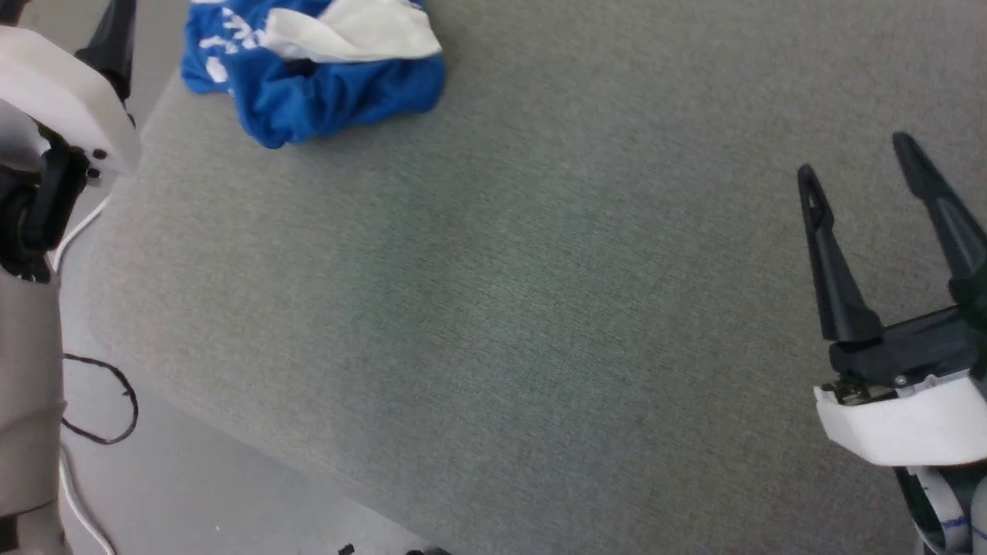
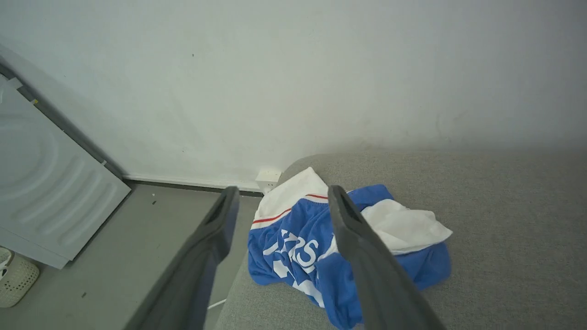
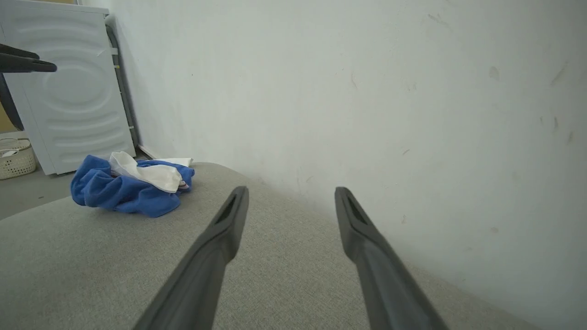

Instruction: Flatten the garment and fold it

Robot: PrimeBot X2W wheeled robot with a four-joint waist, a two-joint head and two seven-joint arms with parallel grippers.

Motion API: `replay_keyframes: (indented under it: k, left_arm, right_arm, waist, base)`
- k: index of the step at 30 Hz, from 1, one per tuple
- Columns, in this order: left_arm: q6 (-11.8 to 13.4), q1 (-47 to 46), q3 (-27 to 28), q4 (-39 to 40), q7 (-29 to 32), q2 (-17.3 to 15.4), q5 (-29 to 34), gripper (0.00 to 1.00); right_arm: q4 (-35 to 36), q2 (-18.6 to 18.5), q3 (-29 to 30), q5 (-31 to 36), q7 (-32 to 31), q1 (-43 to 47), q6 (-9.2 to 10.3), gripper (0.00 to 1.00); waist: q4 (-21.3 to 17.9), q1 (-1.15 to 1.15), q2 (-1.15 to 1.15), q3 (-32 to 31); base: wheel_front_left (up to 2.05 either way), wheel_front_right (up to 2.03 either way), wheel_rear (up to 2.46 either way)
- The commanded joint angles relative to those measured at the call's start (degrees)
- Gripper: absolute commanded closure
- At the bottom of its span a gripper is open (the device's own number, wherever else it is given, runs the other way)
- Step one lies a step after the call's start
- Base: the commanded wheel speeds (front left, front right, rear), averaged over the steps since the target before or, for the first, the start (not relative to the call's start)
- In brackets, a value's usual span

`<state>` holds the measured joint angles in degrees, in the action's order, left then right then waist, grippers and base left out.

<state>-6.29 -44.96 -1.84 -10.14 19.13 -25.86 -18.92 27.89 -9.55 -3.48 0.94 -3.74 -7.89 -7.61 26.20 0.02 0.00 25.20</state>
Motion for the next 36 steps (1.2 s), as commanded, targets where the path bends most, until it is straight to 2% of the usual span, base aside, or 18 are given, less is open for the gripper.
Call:
replay_keyframes:
  k: [1, 7, 14, 19, 22, 23, 27, 36]
  left_arm:
    - [-0.39, -1.39, -0.37, -1.54, 0.74, -0.62, -0.83, 0.00]
    - [-0.93, -3.49, -2.36, -8.21, 3.57, -1.96, -4.07, 0.00]
    - [-1.17, -4.71, -8.63, -13.60, 4.15, -3.15, -7.71, 0.00]
    - [-1.18, -5.39, -13.38, -17.94, 4.58, -5.72, -7.23, 0.00]
    - [-1.18, -5.98, -14.30, -19.62, 3.90, -5.68, -7.74, 0.00]
    - [-1.19, -6.33, -14.73, -20.36, 3.44, -5.59, -7.94, 1.00]
    - [-1.19, -7.74, -16.04, -22.44, 1.03, -5.64, -8.58, 1.00]
    - [-1.19, -10.54, -16.37, -23.46, -1.11, -9.87, -9.99, 1.00]
  right_arm:
    - [1.40, -0.69, 0.15, -0.37, -0.57, -1.38, 0.12, 0.00]
    - [5.65, -2.46, 0.68, -0.94, -3.11, -3.18, 0.12, 0.00]
    - [8.25, -4.05, 2.27, -1.56, -5.23, -2.53, 0.12, 0.00]
    - [9.39, -4.89, 2.47, -2.05, -5.76, -2.58, 0.12, 0.00]
    - [9.76, -5.11, 2.62, -1.98, -6.09, -2.60, 0.12, 0.00]
    - [9.88, -5.20, 2.69, -1.95, -6.19, -2.63, 0.12, 0.00]
    - [9.57, -5.30, 2.75, -2.07, -6.16, -2.85, 0.12, 0.00]
    - [5.67, -2.98, 1.36, -3.06, -3.25, -3.32, 0.12, 0.00]
  waist:
    - [-4.73, -0.02, 0.00, 6.67]
    - [-6.99, -0.02, 0.00, 11.36]
    - [-7.81, -0.02, 0.00, 14.89]
    - [-8.30, -0.02, 0.00, 16.28]
    - [-8.24, -0.02, 0.00, 16.71]
    - [-8.17, -0.02, 0.00, 16.83]
    - [-7.83, -0.02, 0.00, 16.38]
    - [-8.75, -0.02, 0.00, 10.84]
  base:
    - [0.00, 0.00, 0.00]
    - [0.00, 0.00, 0.00]
    - [0.00, 0.00, 0.00]
    - [0.00, 0.00, 0.00]
    - [0.00, 0.00, 0.00]
    - [0.00, 0.00, 0.00]
    - [0.00, 0.00, 0.00]
    - [0.00, 0.00, 0.00]
